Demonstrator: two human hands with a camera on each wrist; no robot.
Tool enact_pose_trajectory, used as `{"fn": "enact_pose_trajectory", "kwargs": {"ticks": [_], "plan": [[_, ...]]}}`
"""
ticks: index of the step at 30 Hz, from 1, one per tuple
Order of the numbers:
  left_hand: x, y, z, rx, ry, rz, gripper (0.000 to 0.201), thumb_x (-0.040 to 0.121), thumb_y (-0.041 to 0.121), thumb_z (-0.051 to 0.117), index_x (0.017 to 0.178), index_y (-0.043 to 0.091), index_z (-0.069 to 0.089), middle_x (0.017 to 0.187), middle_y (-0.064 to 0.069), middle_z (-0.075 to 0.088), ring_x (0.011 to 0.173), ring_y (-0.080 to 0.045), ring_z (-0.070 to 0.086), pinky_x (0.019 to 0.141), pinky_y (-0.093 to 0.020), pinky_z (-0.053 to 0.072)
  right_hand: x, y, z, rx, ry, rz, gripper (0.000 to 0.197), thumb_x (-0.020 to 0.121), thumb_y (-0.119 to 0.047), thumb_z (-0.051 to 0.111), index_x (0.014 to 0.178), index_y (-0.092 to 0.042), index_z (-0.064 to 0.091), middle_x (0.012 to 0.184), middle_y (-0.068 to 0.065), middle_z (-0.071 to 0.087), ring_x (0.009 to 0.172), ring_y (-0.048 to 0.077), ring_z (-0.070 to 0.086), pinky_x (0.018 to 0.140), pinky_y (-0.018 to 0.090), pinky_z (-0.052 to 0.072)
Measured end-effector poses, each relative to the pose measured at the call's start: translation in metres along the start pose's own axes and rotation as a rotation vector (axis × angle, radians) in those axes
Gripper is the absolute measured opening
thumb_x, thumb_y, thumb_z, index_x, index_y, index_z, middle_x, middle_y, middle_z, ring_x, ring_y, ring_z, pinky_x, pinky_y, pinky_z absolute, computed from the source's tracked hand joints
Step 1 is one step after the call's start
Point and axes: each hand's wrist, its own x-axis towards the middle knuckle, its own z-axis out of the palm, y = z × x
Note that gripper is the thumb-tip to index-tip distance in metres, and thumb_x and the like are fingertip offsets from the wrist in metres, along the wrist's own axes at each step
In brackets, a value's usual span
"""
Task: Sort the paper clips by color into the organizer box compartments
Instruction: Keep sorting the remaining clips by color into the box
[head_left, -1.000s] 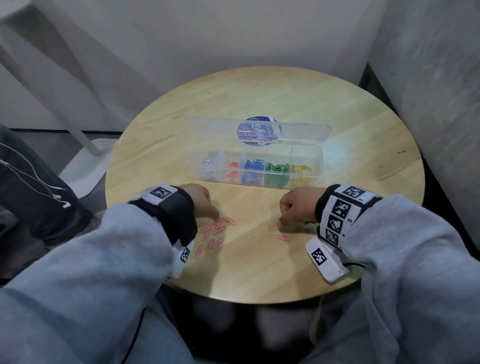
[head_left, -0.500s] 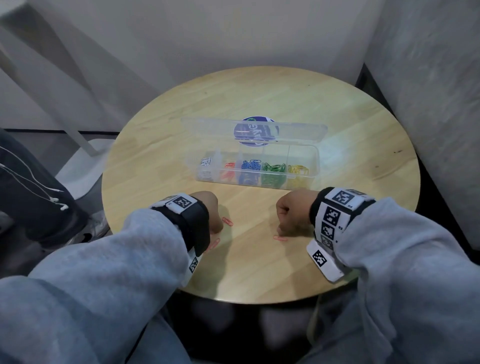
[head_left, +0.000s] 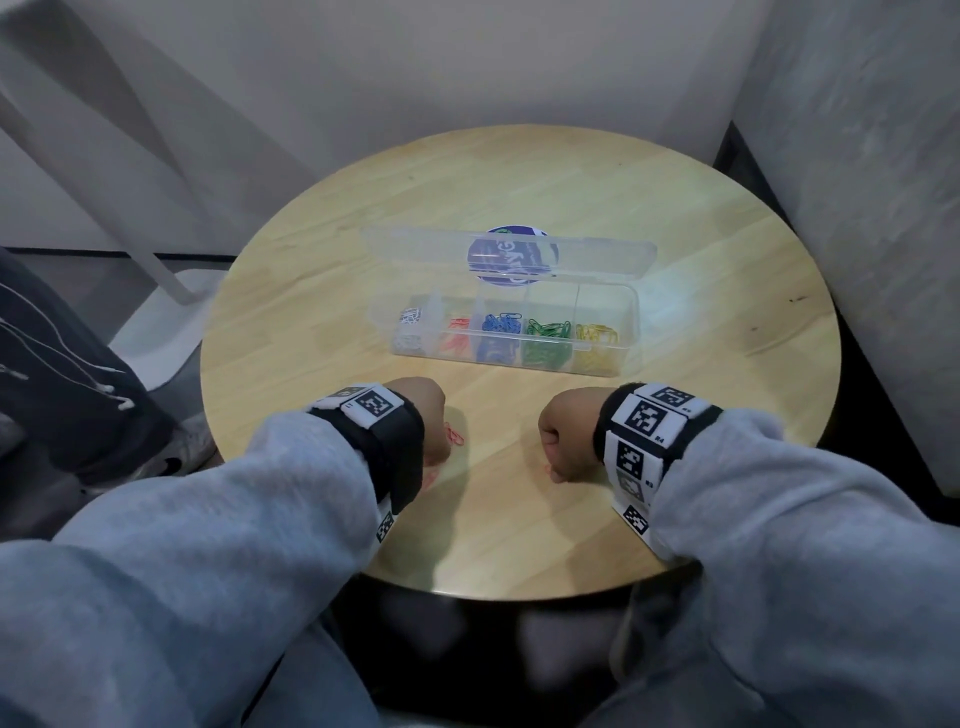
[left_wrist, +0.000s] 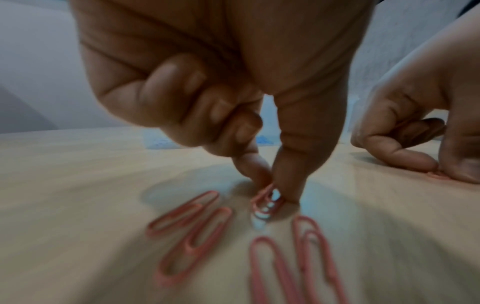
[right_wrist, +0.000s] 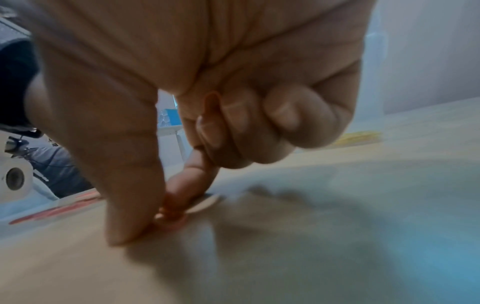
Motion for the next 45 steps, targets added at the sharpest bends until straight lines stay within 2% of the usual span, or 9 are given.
{"fn": "enact_pose_trajectory", "kwargs": {"ticks": [6, 11, 16, 18, 24, 29, 33, 37, 45], "plan": [[-0.002, 0.002, 0.004, 0.016, -0.019, 0.006, 0.015, 0.068, 0.030, 0.063, 0.066, 0.015, 0.061, 0.067, -0.002, 0.059, 0.063, -0.022, 0.055, 0.061, -0.026, 0.043, 0.000, 0.004, 0.002, 0.071, 0.005, 0.025, 0.007, 0.078, -0.021, 0.058, 0.071, -0.022, 0.059, 0.073, -0.002, 0.058, 0.067, 0.018, 0.052, 0.063, 0.026, 0.046], [-0.011, -0.001, -0.006, -0.039, 0.016, 0.025, 0.019, 0.077, 0.032, 0.062, 0.076, 0.013, 0.065, 0.071, -0.003, 0.058, 0.070, -0.022, 0.053, 0.064, -0.026, 0.041, -0.009, 0.020, -0.014, 0.525, 0.049, 0.036, 0.019, 0.077, -0.016, 0.064, 0.060, -0.020, 0.055, 0.059, -0.006, 0.059, 0.054, 0.011, 0.051, 0.060, 0.023, 0.047], [-0.015, -0.013, -0.032, -0.722, -0.027, -0.037, 0.024, 0.083, 0.005, 0.050, 0.059, 0.006, 0.053, 0.049, -0.004, 0.053, 0.038, -0.013, 0.047, 0.046, -0.017, 0.038, -0.005, 0.027, -0.020, 1.075, 0.053, 0.003, 0.026, 0.085, 0.003, 0.058, 0.066, -0.010, 0.046, 0.058, 0.009, 0.054, 0.044, 0.015, 0.052, 0.052, 0.026, 0.043], [-0.021, -0.021, -0.040, -1.024, -0.042, -0.064, 0.026, 0.087, 0.000, 0.040, 0.062, 0.003, 0.049, 0.055, -0.007, 0.053, 0.029, -0.008, 0.047, 0.036, -0.013, 0.037, -0.004, 0.025, -0.019, 1.235, 0.008, -0.026, 0.029, 0.086, 0.009, 0.051, 0.066, -0.009, 0.041, 0.062, 0.012, 0.051, 0.051, 0.019, 0.048, 0.049, 0.027, 0.041], [-0.031, -0.054, -0.047, -1.494, -0.002, -0.015, 0.027, 0.087, 0.000, 0.035, 0.061, 0.008, 0.042, 0.043, -0.004, 0.054, 0.032, -0.010, 0.046, 0.034, -0.011, 0.036, 0.005, 0.010, -0.026, 1.278, -0.006, -0.038, 0.023, 0.087, 0.012, 0.045, 0.077, -0.005, 0.057, 0.060, 0.010, 0.050, 0.047, 0.014, 0.050, 0.040, 0.018, 0.046], [-0.033, -0.073, -0.041, -1.442, 0.054, -0.072, 0.021, 0.089, 0.001, 0.038, 0.072, 0.007, 0.049, 0.057, -0.007, 0.048, 0.031, -0.007, 0.043, 0.033, -0.010, 0.034, 0.005, -0.017, -0.036, 1.178, -0.025, 0.047, 0.033, 0.096, 0.005, 0.030, 0.070, -0.006, 0.048, 0.064, 0.007, 0.042, 0.051, 0.013, 0.044, 0.042, 0.017, 0.039], [-0.030, -0.096, -0.035, -1.522, 0.012, -0.076, 0.027, 0.088, 0.000, 0.029, 0.081, 0.007, 0.055, 0.064, -0.006, 0.044, 0.034, -0.007, 0.045, 0.034, -0.011, 0.035, 0.007, -0.026, -0.035, 1.169, 0.006, 0.046, 0.023, 0.095, -0.008, 0.047, 0.072, -0.008, 0.047, 0.065, 0.007, 0.046, 0.054, 0.015, 0.044, 0.050, 0.023, 0.037], [-0.026, -0.115, -0.026, -1.512, -0.015, -0.138, 0.028, 0.088, 0.011, 0.032, 0.070, 0.008, 0.054, 0.058, -0.001, 0.041, 0.034, -0.007, 0.038, 0.033, -0.010, 0.028, 0.010, -0.030, -0.034, 0.578, 0.103, -0.003, 0.036, 0.087, -0.038, 0.060, 0.062, -0.019, 0.042, 0.058, -0.004, 0.047, 0.052, 0.012, 0.042, 0.056, 0.024, 0.038], [-0.013, -0.133, -0.031, -0.658, 0.044, -0.239, 0.029, 0.086, 0.029, 0.058, 0.062, 0.014, 0.055, 0.061, -0.004, 0.041, 0.053, -0.020, 0.035, 0.052, -0.026, 0.028, 0.024, -0.042, -0.031, 0.276, 0.222, -0.037, 0.018, 0.081, -0.034, 0.068, 0.087, -0.025, 0.054, 0.067, -0.013, 0.039, 0.059, 0.002, 0.037, 0.052, 0.020, 0.029]]}}
